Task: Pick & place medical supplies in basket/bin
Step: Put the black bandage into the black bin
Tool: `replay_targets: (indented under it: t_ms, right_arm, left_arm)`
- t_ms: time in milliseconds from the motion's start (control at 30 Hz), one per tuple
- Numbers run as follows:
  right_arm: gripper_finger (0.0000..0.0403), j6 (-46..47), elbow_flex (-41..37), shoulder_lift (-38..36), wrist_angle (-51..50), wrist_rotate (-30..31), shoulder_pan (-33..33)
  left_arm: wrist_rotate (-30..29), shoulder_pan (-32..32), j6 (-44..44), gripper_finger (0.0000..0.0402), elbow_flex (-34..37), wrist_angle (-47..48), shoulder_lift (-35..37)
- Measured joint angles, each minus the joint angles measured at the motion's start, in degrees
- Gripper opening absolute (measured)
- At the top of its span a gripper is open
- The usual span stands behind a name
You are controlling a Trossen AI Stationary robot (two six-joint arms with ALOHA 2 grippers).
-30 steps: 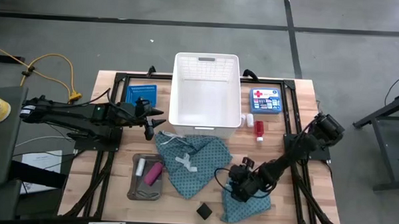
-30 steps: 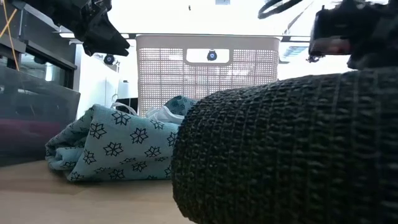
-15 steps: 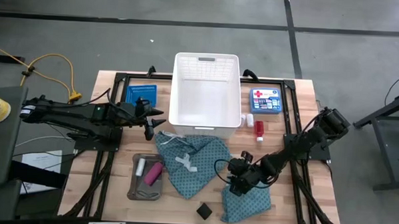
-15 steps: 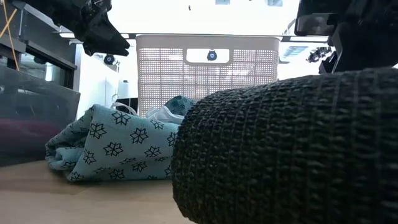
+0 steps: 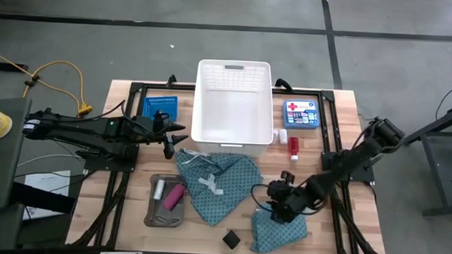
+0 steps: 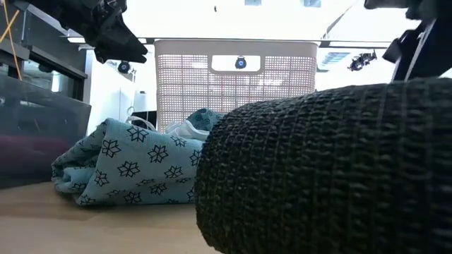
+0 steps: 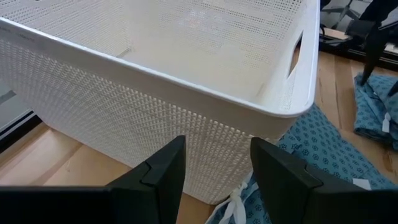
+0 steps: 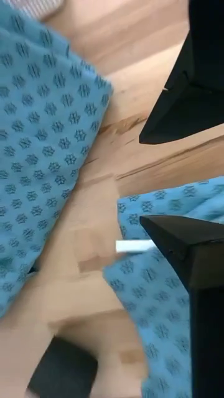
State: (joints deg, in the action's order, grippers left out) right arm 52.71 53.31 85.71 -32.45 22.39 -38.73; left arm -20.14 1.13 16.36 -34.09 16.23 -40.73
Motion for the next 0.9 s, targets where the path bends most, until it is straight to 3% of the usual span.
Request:
replay_targets:
  t_ms: [433, 900]
  right_arm:
    - [0.0185, 2.86, -0.01, -6.86, -11.72, 4.80, -9.62]
    - [0.0185, 21.13, -0.01, -7.86, -21.85, 12.76, -18.86]
  left_arm:
    - [0.00, 0.00, 0.44, 0.0175, 0.00, 0.02, 0.00]
    - [0.00, 0.00, 0.57, 0.0175, 0.00, 0.04, 0.00]
